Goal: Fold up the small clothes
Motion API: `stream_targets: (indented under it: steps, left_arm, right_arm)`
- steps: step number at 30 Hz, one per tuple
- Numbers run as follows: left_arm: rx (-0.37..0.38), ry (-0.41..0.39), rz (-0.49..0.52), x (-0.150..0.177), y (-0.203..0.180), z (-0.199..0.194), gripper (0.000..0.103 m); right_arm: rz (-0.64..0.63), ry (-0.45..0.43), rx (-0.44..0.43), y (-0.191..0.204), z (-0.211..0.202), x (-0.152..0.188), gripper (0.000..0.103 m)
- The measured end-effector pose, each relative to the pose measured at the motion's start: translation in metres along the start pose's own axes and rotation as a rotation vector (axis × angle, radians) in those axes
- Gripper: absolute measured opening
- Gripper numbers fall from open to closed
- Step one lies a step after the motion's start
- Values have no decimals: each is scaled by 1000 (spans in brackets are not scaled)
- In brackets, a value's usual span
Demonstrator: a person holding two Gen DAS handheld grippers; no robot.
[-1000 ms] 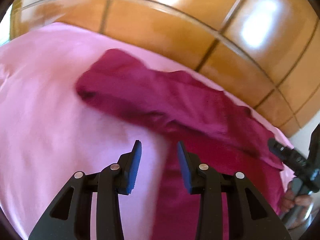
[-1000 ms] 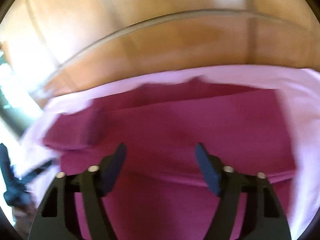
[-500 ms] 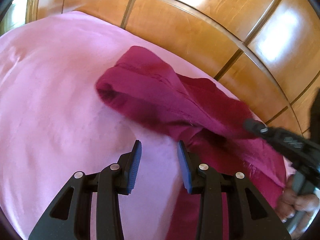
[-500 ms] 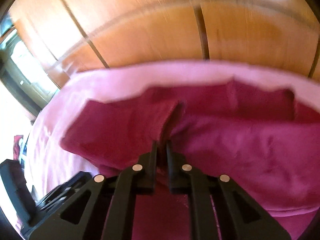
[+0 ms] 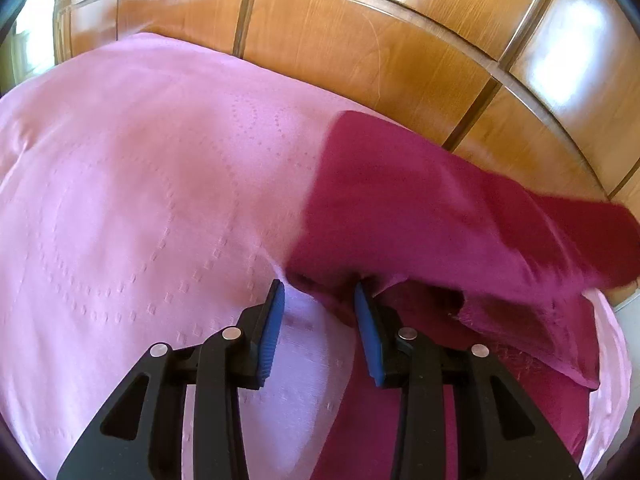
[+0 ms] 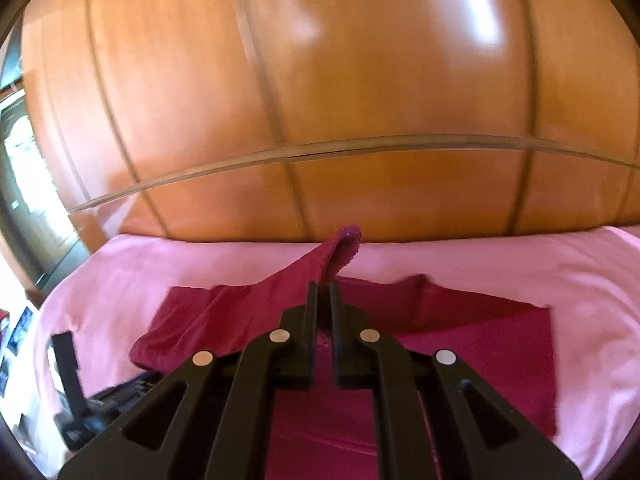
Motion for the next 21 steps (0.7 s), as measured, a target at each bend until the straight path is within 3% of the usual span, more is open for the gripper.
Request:
stream_targets:
  steps: [5,13,15,21]
  left_arm:
    - [-29,2,19,-1,-6,-1,35]
    - [-60,-1,103,15,-20,-7,35]
    - [-70,-1,137,19,-20,-10,35]
    - [79,5,117,18,-4,-38,35]
  right_arm:
    - [53,16,93,-55,-16,24,4]
    - [125,181,226,-116,10,103,4]
    - [155,180,221,-124,12,115,4]
    - [207,179,171,-138,5,115,9]
Point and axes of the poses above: each gripper's, at about its wrist camera, not at the fingertips, and z roughly the way its jaws point, y to its left, x to its underside, the point moved 6 cm from there along z, roughly the way its jaws point, and after that the axes turned 3 degrees about -z, right-handed, at the moved point
